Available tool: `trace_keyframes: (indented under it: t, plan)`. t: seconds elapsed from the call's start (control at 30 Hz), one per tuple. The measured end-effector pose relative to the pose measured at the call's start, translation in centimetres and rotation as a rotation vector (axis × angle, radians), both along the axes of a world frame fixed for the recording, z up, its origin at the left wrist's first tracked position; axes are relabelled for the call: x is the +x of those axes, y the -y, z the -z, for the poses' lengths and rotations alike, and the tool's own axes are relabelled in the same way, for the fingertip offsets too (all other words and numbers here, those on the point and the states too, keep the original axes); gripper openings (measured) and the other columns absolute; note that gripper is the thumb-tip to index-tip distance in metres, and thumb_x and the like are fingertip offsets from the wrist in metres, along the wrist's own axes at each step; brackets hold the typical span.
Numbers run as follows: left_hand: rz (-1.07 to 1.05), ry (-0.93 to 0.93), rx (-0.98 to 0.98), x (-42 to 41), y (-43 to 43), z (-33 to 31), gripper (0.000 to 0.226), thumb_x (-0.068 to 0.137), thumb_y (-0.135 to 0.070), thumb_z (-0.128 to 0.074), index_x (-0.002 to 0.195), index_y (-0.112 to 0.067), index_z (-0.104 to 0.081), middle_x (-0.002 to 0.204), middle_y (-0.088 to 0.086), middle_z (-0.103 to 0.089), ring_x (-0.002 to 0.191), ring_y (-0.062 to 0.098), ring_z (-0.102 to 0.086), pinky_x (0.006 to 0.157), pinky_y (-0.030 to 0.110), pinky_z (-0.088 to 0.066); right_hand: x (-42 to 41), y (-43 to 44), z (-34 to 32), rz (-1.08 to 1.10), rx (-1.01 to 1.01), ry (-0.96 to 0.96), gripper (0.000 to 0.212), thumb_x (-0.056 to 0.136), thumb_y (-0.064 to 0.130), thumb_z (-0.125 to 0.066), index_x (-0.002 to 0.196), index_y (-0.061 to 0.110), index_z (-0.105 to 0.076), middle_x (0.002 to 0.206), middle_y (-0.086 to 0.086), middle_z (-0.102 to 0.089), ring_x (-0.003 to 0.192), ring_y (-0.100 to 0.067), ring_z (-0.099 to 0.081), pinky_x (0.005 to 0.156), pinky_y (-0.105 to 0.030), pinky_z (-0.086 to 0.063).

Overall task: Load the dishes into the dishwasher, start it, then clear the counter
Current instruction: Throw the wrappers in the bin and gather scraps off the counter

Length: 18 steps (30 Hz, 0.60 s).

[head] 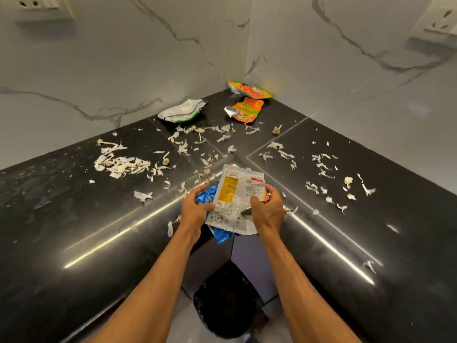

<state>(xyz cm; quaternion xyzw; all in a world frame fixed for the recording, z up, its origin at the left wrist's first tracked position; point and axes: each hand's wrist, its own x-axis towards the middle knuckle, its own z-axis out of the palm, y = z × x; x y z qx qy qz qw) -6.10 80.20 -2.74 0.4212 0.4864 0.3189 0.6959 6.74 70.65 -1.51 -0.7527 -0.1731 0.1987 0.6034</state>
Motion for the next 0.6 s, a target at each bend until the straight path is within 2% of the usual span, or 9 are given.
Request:
trace_keyframes:
  t: [0.1, 0.13, 0.23, 0.3, 0.4, 0.6]
  plan:
    - [0.063, -0.1, 0.045, -2.7, 2.9, 0.8, 0.057, 0.08, 0.017, -0.059, 0.119, -0.023, -0.059, 0.117, 0.006, -0.061, 0.086, 0.022, -0.068, 0.061, 0.034, -0.058, -3.6, 2.8, 1.1, 0.011, -0.025, 0.05, 0.045, 0.08, -0.001, -0.058, 0.121, 0.017, -0.054, 0.095, 0.01, -0.062, 0.09, -0.012, -0.065, 0.073, -0.025, -0.056]
    - [0.093, -0.124, 0.057, -3.4, 3.8, 1.3, 0.056, 0.08, 0.017, -0.059, 0.119, -0.023, -0.059, 0.117, 0.006, -0.061, 0.088, 0.021, -0.068, 0.063, 0.033, -0.058, -4.5, 3.6, 1.4, 0.001, -0.039, 0.059, 0.045, 0.08, -0.002, -0.057, 0.121, 0.016, -0.053, 0.095, 0.011, -0.062, 0.09, -0.012, -0.064, 0.071, -0.022, -0.055]
    - [0.179, -0.169, 0.094, -5.2, 6.2, 2.7, 0.055, 0.078, 0.017, -0.059, 0.115, -0.024, -0.058, 0.115, 0.009, -0.065, 0.097, 0.024, -0.066, 0.079, 0.039, -0.058, -6.7, 5.7, 2.7, -0.037, -0.079, 0.062, 0.046, 0.081, -0.002, -0.057, 0.122, 0.018, -0.051, 0.098, 0.008, -0.063, 0.086, -0.008, -0.063, 0.061, -0.009, -0.049]
    - [0.2, -0.191, 0.095, -6.0, 7.3, 3.7, 0.055, 0.078, 0.017, -0.059, 0.114, -0.025, -0.058, 0.111, 0.007, -0.066, 0.097, 0.023, -0.067, 0.08, 0.041, -0.058, -7.9, 7.1, 3.9, -0.057, -0.123, 0.064, 0.047, 0.081, -0.002, -0.057, 0.123, 0.019, -0.05, 0.102, 0.005, -0.064, 0.086, -0.009, -0.063, 0.058, -0.006, -0.045]
    - [0.237, -0.235, 0.102, -6.8, 9.2, 5.5, 0.056, 0.077, 0.018, -0.059, 0.113, -0.026, -0.058, 0.111, 0.007, -0.066, 0.097, 0.023, -0.067, 0.08, 0.042, -0.058, -9.1, 9.1, 5.8, -0.075, -0.177, 0.076, 0.047, 0.083, -0.004, -0.057, 0.126, 0.017, -0.05, 0.106, 0.003, -0.063, 0.083, 0.0, -0.058, 0.056, -0.003, -0.045]
    - [0.208, -0.291, -0.131, -8.4, 12.3, 12.5, 0.056, 0.078, 0.015, -0.063, 0.108, -0.032, -0.06, 0.109, 0.005, -0.065, 0.094, 0.026, -0.068, 0.077, 0.044, -0.059, -9.7, 13.2, 12.0, -0.1, -0.335, -0.021, 0.05, 0.087, -0.005, -0.056, 0.128, 0.023, -0.049, 0.106, 0.007, -0.061, 0.085, -0.001, -0.06, 0.052, -0.007, -0.047]
